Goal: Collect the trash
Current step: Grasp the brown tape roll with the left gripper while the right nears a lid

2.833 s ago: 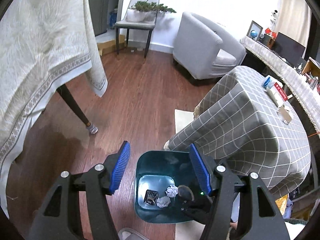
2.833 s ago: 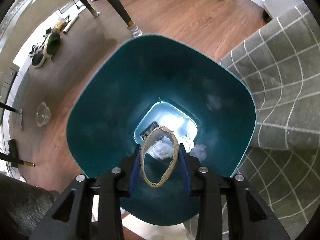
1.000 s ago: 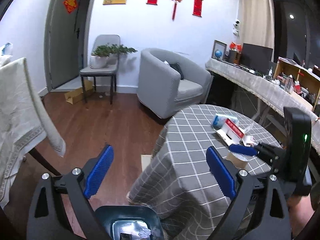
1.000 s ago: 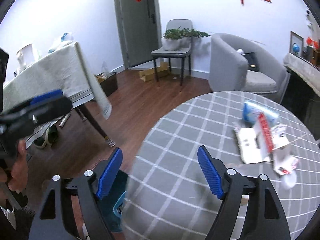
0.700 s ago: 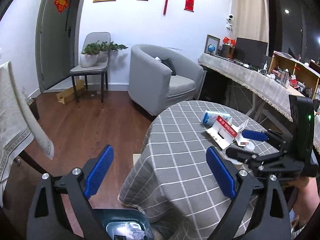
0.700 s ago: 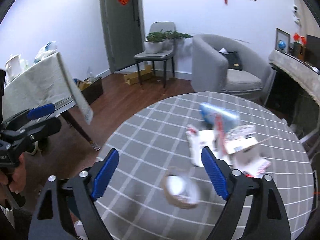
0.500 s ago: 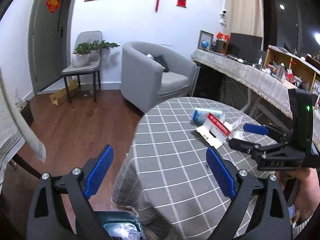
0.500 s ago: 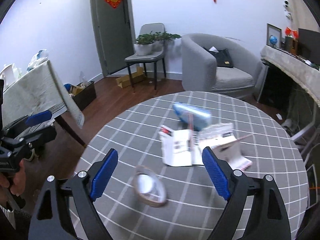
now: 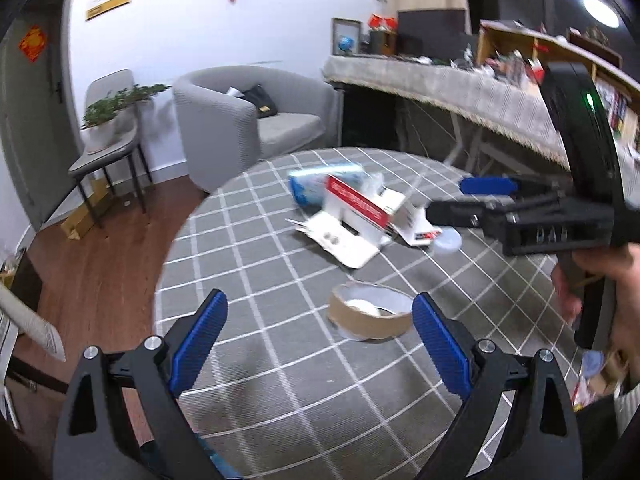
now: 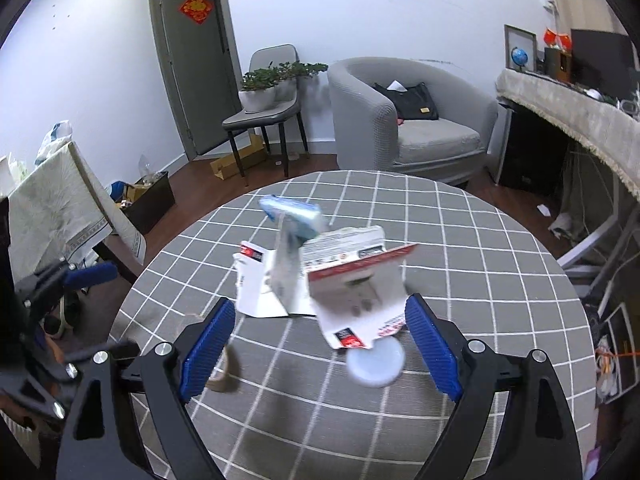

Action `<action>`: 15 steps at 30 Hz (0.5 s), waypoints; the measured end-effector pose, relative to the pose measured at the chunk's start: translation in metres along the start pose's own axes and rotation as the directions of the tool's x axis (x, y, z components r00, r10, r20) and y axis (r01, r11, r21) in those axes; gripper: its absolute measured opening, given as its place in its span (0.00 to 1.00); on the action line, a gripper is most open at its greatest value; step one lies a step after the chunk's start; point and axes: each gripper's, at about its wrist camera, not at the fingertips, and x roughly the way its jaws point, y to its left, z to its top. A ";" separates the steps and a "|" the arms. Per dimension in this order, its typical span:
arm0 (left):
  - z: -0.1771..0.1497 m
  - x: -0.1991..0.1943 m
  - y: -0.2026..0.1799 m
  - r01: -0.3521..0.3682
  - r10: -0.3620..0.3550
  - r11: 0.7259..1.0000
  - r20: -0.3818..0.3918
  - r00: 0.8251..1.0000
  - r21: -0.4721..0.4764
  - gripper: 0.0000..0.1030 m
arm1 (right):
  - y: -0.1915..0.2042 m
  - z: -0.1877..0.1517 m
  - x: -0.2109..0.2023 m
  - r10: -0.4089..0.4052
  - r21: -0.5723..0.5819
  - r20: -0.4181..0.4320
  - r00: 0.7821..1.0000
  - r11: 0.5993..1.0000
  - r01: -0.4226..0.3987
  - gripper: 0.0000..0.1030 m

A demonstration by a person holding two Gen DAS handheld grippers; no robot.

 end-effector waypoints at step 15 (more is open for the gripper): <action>0.000 0.050 -0.034 0.027 -0.016 0.996 -0.125 0.992 0.090 0.86 | -0.032 -0.012 0.008 0.030 -0.031 -0.095 0.995 0.999 -0.033 0.85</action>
